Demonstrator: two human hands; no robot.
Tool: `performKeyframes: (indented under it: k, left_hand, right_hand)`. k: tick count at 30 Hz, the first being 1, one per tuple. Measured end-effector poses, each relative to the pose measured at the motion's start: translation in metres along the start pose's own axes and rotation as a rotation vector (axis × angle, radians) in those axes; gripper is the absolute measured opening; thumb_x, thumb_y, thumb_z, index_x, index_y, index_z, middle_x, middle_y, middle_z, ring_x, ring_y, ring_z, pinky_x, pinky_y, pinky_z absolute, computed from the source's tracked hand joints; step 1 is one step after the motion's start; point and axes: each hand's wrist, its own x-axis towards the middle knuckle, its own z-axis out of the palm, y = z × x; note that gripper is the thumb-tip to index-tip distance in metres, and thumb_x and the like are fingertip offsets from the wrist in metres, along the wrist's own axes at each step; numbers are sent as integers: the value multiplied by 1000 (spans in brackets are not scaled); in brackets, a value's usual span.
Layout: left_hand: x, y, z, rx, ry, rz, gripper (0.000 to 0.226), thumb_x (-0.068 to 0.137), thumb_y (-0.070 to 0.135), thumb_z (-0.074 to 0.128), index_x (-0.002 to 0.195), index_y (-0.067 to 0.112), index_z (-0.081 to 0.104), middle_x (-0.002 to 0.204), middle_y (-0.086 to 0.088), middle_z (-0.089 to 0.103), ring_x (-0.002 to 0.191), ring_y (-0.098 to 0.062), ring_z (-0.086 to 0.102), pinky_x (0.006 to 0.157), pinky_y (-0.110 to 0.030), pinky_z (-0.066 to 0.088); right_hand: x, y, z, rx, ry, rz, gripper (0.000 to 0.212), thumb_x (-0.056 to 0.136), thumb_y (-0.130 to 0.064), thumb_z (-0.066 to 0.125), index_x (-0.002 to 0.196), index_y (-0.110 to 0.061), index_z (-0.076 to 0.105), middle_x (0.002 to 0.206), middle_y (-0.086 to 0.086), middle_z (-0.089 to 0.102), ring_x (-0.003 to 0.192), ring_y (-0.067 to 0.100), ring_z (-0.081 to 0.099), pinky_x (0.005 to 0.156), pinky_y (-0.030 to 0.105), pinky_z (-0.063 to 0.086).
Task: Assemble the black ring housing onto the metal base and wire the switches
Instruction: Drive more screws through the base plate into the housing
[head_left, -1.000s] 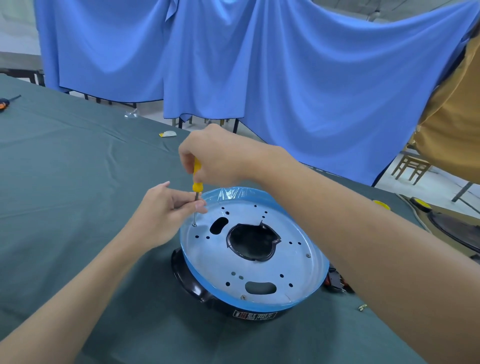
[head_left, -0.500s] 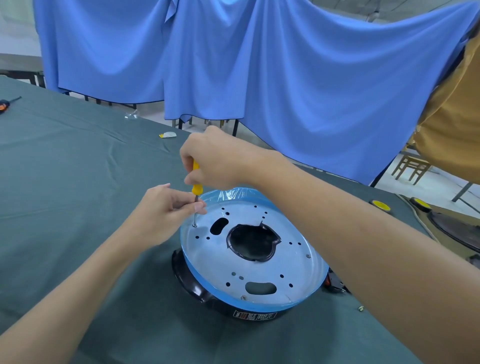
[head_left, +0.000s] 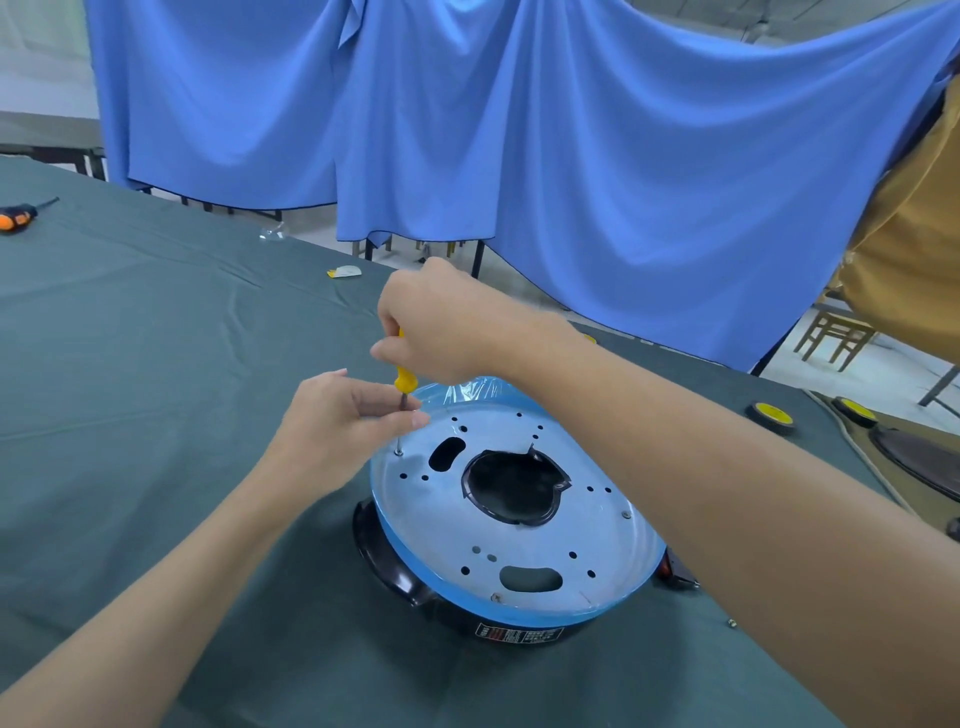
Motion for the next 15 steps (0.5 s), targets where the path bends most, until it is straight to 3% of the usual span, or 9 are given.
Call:
performKeyframes:
  k: [2,3,5,7,9,12,14,15]
  left_hand:
    - [0,0,1,8,29,-19,7,85,23,75,83,19,80,68,-9,69,83,-28,60,103,0,12]
    - [0,0,1,13,14,-18,8,86,22,73,83,18,79,67,-13,64,81,-30,57,103,0,12]
    - [2,-1,1,9,-34,-4,13,91,19,69,86,12,79,74,-13,70,91,-31,61,112,-14,16]
    - [3,-1,1,4,-76,12,18,95,19,63,91,9,77,84,3,77,102,-20,65,116,-26,15]
    - [2,0,4,-2,-75,17,17,94,20,64,90,10,78,86,14,76,98,-6,65,117,-27,14]
    - [1,1,6,13,32,10,13,86,24,73,80,15,78,81,-4,76,91,-20,64,109,-6,7]
    - [1,1,6,43,39,6,13,88,26,71,80,18,78,81,-14,75,93,-25,64,104,0,3]
    - [1,1,5,47,26,15,14,90,26,68,83,20,78,82,-15,75,95,-24,65,107,-3,4]
  right_hand:
    - [0,-1,3,-15,6,22,41,97,-29,50,63,-16,32,66,-1,33,82,25,39,50,28,21]
    - [-1,0,3,-11,0,10,39,97,-32,51,64,-15,37,68,-1,37,82,25,41,52,29,24]
    - [-2,1,-1,0,-40,-52,21,91,-32,59,80,-14,57,82,-2,50,88,24,50,63,31,38]
    - [-4,3,-5,37,-64,-92,2,87,-17,62,85,-17,62,82,-8,53,86,18,55,69,29,45]
    - [-5,4,-6,59,-32,-64,23,89,-14,60,69,-22,51,69,-10,49,71,14,52,63,29,45]
    - [-1,5,4,-22,-16,23,42,98,-26,51,62,-19,29,64,1,37,77,25,48,49,30,29]
    - [1,5,10,-4,-23,62,44,100,-34,46,64,-16,29,67,3,33,85,31,45,50,30,24]
    - [0,5,9,27,-22,48,40,99,-38,48,68,-14,38,71,4,38,88,30,45,54,31,27]
